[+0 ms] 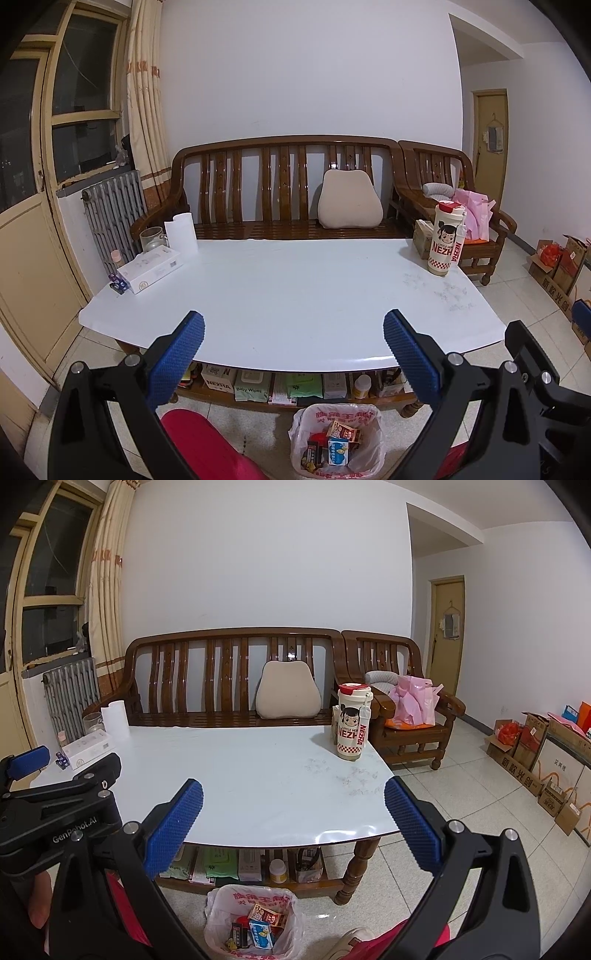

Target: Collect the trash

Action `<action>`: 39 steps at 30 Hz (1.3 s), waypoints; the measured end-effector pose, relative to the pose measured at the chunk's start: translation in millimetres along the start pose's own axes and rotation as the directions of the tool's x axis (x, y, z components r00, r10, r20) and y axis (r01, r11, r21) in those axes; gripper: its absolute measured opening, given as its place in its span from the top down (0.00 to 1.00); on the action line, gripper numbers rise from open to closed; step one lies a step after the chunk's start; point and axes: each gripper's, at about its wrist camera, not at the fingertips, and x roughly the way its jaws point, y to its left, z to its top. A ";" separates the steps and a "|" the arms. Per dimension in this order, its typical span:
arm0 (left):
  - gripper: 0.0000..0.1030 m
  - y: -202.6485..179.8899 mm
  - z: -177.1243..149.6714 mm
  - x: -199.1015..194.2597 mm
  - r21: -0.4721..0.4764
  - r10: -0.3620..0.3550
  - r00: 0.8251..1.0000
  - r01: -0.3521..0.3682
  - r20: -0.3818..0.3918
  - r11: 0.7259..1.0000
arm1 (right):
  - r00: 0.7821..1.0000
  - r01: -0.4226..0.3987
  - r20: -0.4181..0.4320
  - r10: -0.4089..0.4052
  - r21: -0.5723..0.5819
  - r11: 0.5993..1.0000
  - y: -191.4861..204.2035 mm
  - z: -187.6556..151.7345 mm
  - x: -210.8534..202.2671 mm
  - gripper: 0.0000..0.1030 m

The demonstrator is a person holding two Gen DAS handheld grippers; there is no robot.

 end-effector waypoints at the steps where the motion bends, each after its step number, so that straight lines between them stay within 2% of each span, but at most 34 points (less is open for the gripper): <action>1: 0.08 0.0 0.0 0.0 0.001 0.001 1.000 -0.001 0.000 1.000 | 1.000 0.002 0.001 -0.002 -0.001 1.000 0.4 -0.1 0.3 0.06; 33: 0.08 3.0 -0.4 5.9 0.008 -0.004 1.000 0.004 -0.010 1.000 | 1.000 0.005 -0.008 -0.005 0.003 1.000 8.2 -6.0 4.7 0.06; 39: 0.08 -1.0 -1.9 6.3 0.015 0.013 1.000 -0.013 0.000 1.000 | 1.000 0.006 -0.014 -0.006 0.004 1.000 9.9 -9.6 6.5 0.06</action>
